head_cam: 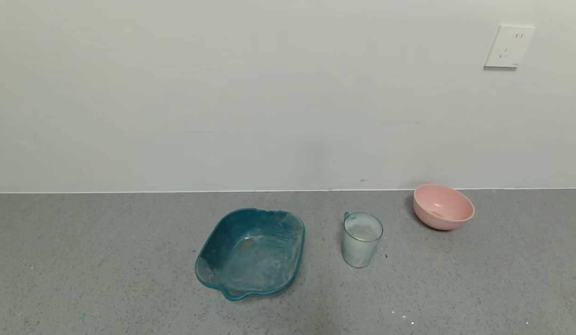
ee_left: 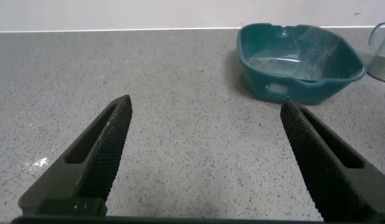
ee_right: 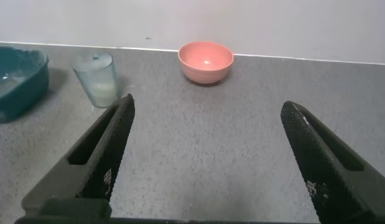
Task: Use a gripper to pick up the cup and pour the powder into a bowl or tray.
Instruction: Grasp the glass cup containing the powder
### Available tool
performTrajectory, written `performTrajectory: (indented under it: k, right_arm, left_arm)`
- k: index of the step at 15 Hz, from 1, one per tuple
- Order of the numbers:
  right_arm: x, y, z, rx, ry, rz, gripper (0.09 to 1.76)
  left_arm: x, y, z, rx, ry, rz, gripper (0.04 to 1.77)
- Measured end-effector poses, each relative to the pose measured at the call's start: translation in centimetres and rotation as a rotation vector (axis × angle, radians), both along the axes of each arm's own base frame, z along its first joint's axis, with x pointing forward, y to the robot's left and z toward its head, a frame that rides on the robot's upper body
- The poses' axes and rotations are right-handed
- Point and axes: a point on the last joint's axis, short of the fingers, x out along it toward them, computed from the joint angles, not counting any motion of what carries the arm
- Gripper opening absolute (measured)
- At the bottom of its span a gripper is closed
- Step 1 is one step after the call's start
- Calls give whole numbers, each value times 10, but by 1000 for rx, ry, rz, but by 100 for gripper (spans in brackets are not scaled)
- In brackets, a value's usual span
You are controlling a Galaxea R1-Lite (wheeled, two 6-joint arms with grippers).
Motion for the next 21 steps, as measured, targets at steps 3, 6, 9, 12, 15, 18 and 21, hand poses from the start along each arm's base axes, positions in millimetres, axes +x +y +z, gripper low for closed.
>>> performTrajectory:
  k: [3,6,9,12,15,18,21]
  right_arm:
    - [25,1,27,-4,81,40,171]
    - [61,3,44,0,173,103,171]
    - [100,8,46,1,262,161,171]
    - [134,22,36,-10,369,240,171]
    - [156,47,18,-23,499,284,171]
    - [176,75,3,-33,544,324,171]
    - [195,96,-15,-57,583,343,171]
  left_arm:
    - [0,0,0,0,0,0,172]
    - [0,0,0,0,0,0,172]
    - [0,0,0,0,0,0,172]
    - [0,0,0,0,0,0,172]
    - [0,0,0,0,0,0,172]
    - [0,0,0,0,0,0,172]
    - [0,0,0,0,0,0,172]
